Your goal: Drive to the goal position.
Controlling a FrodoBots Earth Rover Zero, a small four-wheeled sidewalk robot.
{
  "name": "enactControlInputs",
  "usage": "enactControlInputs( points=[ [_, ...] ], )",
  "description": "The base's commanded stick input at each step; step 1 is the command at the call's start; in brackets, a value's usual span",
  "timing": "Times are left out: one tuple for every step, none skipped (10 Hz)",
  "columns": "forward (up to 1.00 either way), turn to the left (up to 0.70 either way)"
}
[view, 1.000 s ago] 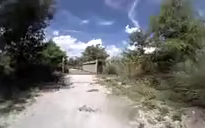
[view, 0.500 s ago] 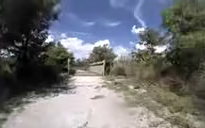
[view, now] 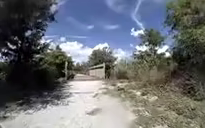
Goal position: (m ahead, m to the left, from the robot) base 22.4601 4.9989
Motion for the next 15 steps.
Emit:
enactControlInputs(
  points=[
    [0.84, 0.0],
    [0.84, 0.0],
    [0.84, 0.0],
    [0.84, 0.0],
    [0.84, 0.0],
    [0.84, 0.0],
    [0.84, 0.0],
    [0.84, 0.0],
    [0.84, 0.0],
    [0.84, 0.0],
    [0.84, 0.0],
    [0.84, 0.0],
    [0.84, 0.0],
    [0.84, 0.0],
    [0.84, 0.01]
  ],
)
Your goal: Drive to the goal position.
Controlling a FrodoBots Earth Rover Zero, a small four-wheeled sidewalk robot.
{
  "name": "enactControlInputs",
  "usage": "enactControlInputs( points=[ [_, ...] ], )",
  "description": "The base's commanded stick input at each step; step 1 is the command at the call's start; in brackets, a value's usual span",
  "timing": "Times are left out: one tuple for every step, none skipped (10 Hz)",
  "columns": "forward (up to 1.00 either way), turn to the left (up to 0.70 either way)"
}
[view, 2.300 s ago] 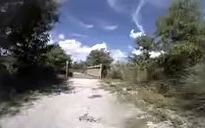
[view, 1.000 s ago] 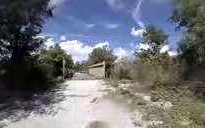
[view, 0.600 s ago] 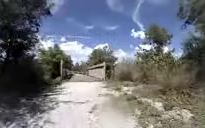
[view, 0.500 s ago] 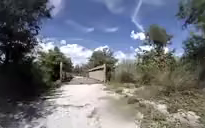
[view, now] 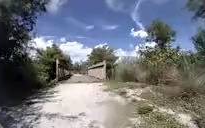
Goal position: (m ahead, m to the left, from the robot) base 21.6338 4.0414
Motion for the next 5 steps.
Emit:
enactControlInputs(
  points=[
    [0.84, 0.04],
    [0.84, 0.2],
    [0.84, 0.33],
    [0.84, 0.33],
    [0.84, 0.33]
  ],
)
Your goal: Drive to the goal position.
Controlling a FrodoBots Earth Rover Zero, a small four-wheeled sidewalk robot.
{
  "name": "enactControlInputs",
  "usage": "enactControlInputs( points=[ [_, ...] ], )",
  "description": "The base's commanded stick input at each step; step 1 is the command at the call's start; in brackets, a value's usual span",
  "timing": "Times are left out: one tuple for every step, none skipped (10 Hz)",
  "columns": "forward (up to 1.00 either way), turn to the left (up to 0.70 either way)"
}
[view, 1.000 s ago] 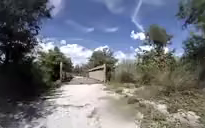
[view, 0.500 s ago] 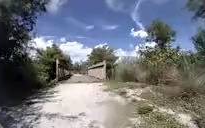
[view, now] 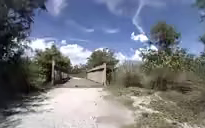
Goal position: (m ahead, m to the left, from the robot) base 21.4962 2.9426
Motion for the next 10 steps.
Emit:
enactControlInputs(
  points=[
    [0.84, 0.33],
    [0.84, 0.33],
    [0.84, 0.12],
    [0.84, 0.0],
    [0.84, 0.0],
    [0.84, 0.0],
    [0.84, 0.0],
    [0.84, 0.0],
    [0.84, 0.0],
    [0.84, 0.0]
  ],
)
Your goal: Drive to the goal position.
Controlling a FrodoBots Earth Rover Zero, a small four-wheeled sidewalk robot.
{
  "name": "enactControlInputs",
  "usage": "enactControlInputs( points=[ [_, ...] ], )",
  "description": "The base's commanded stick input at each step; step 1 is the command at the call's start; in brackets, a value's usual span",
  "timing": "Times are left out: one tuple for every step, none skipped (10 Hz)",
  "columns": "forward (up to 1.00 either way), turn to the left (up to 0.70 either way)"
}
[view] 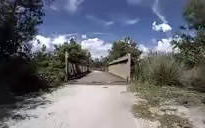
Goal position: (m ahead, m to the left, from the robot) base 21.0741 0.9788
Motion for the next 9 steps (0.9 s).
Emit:
enactControlInputs(
  points=[
    [0.83, 0.0],
    [0.83, 0.0],
    [0.84, 0.0],
    [0.82, 0.0],
    [0.82, 0.0],
    [0.82, 0.0],
    [0.82, 0.0],
    [0.83, 0.0],
    [0.83, 0.0]
  ],
)
